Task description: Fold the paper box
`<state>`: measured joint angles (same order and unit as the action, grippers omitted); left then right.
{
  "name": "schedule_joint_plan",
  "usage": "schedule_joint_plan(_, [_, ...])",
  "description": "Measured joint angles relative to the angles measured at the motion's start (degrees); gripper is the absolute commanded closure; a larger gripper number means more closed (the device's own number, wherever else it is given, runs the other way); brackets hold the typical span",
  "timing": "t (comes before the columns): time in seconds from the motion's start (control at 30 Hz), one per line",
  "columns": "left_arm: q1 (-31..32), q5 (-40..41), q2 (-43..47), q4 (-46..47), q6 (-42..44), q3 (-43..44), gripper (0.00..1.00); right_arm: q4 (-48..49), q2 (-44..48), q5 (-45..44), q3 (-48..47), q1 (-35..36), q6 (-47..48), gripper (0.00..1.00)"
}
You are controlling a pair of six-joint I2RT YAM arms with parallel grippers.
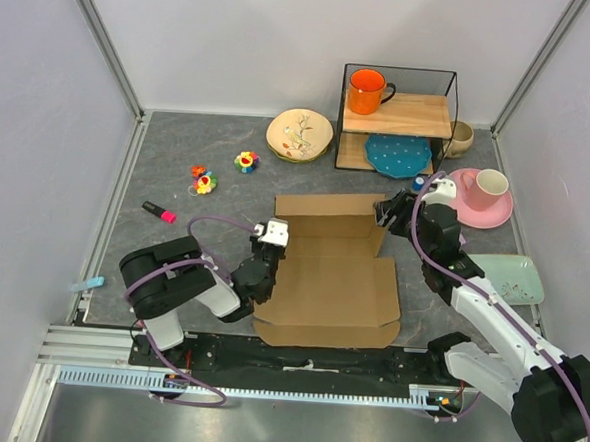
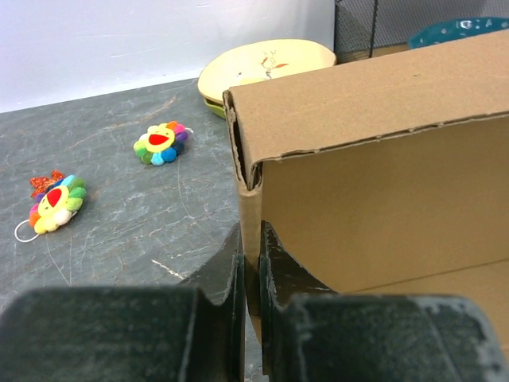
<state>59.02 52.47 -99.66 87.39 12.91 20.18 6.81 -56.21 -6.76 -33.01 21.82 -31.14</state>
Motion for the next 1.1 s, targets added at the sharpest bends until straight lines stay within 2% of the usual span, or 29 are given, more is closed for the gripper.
schedule_joint_plan(0.03, [0.0,-0.5,0.4,-0.1,0.0,-0.4,0.68,0.9,0.0,0.6,0.5,-0.1,-0.2,0.36])
schedule_joint_plan(0.1, [0.0,-1.4,1.7,-0.7,0.0,-1.3,0.49,1.8,0.1,1.0,1.0,-0.3,-0.4,0.37])
schedule_joint_plan(0.2, [0.8,-2.9,5.4,-6.8,-0.7,-4.2,0.33,3.7,0.2,1.8,2.1,-0.4,-0.9,0.37])
schedule_joint_plan(0.3, [1.0,-5.3,13.3,-14.8,-3.5,-4.9,0.27,4.7,0.3,2.0,2.7,-0.5,-1.2,0.37])
schedule_joint_plan(0.57, [1.0,-12.7,33.1,-37.2,-9.8,-3.1,0.23,5.3,0.3,1.9,3.0,-0.6,-1.2,0.37])
schedule_joint_plan(0.8, [1.0,-25.9,45.9,-59.5,-13.6,2.7,0.23,5.2,0.4,1.9,3.0,-0.6,-1.2,0.37])
schedule_joint_plan(0.97, [1.2,-32.9,53.7,-68.1,-16.6,4.3,0.2,5.3,0.2,1.8,3.0,-0.6,-1.2,0.37])
schedule_joint_plan(1.0, [1.2,-33.2,55.2,-68.8,-17.6,4.3,0.14,5.3,0.2,1.8,3.0,-0.6,-1.2,0.37])
schedule_joint_plan(1.1, [0.5,-33.1,57.1,-71.0,-20.9,5.8,0.13,5.3,0.2,1.8,3.0,-0.6,-1.2,0.37])
